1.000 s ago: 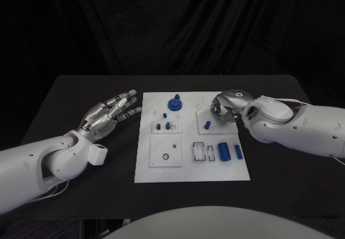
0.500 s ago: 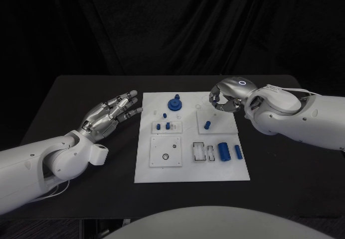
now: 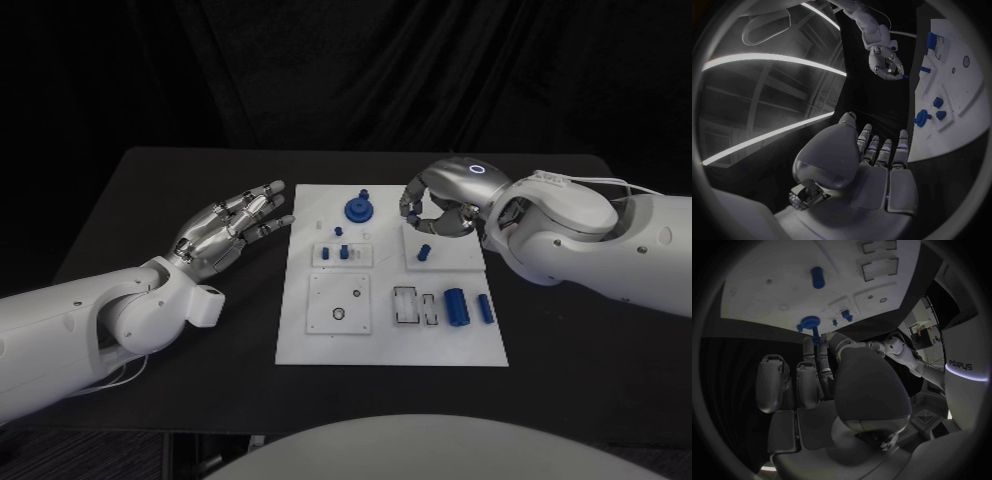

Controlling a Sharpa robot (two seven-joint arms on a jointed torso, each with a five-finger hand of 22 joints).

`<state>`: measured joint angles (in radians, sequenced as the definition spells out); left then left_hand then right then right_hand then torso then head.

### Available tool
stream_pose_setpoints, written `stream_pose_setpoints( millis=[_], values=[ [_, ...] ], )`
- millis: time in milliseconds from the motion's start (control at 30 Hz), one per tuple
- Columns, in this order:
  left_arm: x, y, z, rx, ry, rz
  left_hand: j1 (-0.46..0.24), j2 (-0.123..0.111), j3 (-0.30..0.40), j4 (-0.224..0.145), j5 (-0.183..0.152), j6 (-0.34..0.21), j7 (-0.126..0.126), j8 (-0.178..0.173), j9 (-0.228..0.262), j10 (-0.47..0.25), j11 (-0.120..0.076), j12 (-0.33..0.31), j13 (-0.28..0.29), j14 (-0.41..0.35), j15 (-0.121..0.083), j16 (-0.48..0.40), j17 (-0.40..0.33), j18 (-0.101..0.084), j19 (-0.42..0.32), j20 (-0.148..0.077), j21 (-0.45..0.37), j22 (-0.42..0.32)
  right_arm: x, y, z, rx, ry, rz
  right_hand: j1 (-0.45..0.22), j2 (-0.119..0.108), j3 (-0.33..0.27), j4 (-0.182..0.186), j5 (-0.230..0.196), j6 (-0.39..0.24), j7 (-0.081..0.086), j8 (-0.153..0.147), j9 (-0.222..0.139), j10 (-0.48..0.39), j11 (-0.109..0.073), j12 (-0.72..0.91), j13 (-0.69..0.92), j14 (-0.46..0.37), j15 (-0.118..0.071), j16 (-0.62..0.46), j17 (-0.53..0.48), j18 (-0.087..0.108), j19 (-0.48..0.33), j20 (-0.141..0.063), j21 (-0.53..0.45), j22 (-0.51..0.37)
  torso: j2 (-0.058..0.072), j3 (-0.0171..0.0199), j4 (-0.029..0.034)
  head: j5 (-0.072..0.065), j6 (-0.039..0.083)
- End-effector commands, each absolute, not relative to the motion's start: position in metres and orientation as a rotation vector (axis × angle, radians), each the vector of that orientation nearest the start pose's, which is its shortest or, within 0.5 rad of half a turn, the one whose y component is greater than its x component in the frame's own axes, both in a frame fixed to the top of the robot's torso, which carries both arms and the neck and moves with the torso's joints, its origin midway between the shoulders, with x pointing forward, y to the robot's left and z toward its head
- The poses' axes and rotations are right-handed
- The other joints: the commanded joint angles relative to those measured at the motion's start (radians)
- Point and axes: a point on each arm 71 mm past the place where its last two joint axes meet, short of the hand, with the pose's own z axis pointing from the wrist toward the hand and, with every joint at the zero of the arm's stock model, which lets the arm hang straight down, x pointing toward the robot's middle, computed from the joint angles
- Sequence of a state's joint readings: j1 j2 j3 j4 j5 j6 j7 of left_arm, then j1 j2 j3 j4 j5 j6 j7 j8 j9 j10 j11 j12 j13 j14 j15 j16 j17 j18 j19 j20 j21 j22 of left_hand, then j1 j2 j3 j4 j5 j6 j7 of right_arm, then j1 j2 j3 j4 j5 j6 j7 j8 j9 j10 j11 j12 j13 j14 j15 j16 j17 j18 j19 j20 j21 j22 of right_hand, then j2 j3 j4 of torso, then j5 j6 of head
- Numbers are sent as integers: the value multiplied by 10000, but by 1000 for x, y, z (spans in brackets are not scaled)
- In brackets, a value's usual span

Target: Assemble the parts on the task board

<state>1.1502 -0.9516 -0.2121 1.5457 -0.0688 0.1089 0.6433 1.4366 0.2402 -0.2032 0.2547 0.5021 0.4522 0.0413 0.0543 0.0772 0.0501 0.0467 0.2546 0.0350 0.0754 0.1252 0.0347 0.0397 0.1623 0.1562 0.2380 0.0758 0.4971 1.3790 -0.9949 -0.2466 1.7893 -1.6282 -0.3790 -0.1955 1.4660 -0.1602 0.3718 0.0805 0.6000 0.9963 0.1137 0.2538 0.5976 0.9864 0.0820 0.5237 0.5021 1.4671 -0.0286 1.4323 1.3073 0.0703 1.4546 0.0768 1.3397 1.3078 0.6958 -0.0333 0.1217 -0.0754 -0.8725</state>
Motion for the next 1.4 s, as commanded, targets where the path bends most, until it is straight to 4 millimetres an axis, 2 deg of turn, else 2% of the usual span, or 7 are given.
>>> stream_pose_setpoints(
  millis=[33, 167, 500, 733, 833, 1067, 1400],
  values=[
    [433, 235, -237, -9793, 15312, -19345, 126, 13, 23, -57, 42, 80, 37, 42, 18, 16, 88, 73, 9, 12, -10, 48, 1, 177, 23, -13, 8, -69, 418, -184, -166, -4307, 16184, 6012, 107, 14, 22, -7, -105, -67, -6, -58, -27, 475, -420, -44, -16, 292, -16, -56, 419, -128, -80, 5, -84, 1870, 2, -5, 12, 124, -2],
    [432, 235, -236, -9714, 15133, -19501, 112, -71, -23, -71, 60, 204, 96, 75, 45, 91, 179, 208, 24, 45, -104, 72, 9, 189, 21, -101, -7, -89, 406, -166, -177, -4799, 16159, 6483, 101, 11, 17, 0, -155, -66, -5, -74, -34, 484, -419, -57, -19, 297, -14, -47, 434, -125, -87, 7, -98, 1865, 2, 17, -38, 360, -2],
    [432, 233, -234, -9601, 14846, -19607, -135, -76, -191, 241, -51, 465, 133, 135, 99, 281, 263, 465, 41, 50, -324, 85, -16, 187, 28, -330, -30, -287, 391, -142, -201, -5529, 16213, 6852, 84, -31, 3, 6, -171, -91, -3, -120, -55, 492, -416, -88, -27, 305, -12, -37, 450, -128, -80, 10, -87, 1869, -1, 15, 22, 673, -2],
    [433, 230, -235, -9592, 14924, -19665, -106, -9, -158, 267, -9, 443, 135, 123, 94, 270, 287, 446, 37, 30, -323, 78, -25, 176, -5, -347, -50, -348, 386, -134, -214, -5697, 16346, 6946, 77, -40, 1, 11, -185, -101, -1, -140, -64, 497, -415, -100, -31, 320, -11, -10, 490, -134, -67, 11, -63, 1877, 5, 9, -4, 983, -2],
    [433, 229, -235, -9594, 14965, -19682, -93, -2, -150, 263, 7, 442, 138, 122, 94, 265, 288, 434, 35, 31, -317, 79, -25, 173, -7, -346, -51, -350, 385, -134, -218, -5673, 16423, 6937, 74, -43, 1, 13, -193, -107, 0, -152, -70, 501, -415, -106, -33, 318, -10, -14, 482, -133, -68, 12, -67, 1875, 2, -1, 47, 1085, -2],
    [434, 227, -236, -9600, 15043, -19704, -58, 11, -130, 246, 35, 447, 144, 120, 95, 259, 293, 424, 34, 37, -298, 84, -23, 167, 8, -336, -46, -317, 384, -134, -224, -5660, 16572, 6878, 67, -45, 1, 21, -209, -115, 2, -171, -79, 509, -413, -117, -36, 318, -9, -17, 477, -132, -69, 13, -71, 1874, -1, -12, 46, 1552, -2],
    [435, 225, -238, -9622, 15129, -19709, 32, 31, -80, 193, 77, 421, 153, 111, 90, 240, 302, 394, 31, 38, -263, 87, -26, 160, 20, -302, -42, -337, 385, -134, -231, -5678, 16792, 6790, 57, -43, 11, 44, -319, -161, 17, -263, -124, 516, -401, -181, -55, 318, 0, -22, 470, -130, -72, 21, -82, 1871, -18, -22, 47, 1704, -2]
  ],
)
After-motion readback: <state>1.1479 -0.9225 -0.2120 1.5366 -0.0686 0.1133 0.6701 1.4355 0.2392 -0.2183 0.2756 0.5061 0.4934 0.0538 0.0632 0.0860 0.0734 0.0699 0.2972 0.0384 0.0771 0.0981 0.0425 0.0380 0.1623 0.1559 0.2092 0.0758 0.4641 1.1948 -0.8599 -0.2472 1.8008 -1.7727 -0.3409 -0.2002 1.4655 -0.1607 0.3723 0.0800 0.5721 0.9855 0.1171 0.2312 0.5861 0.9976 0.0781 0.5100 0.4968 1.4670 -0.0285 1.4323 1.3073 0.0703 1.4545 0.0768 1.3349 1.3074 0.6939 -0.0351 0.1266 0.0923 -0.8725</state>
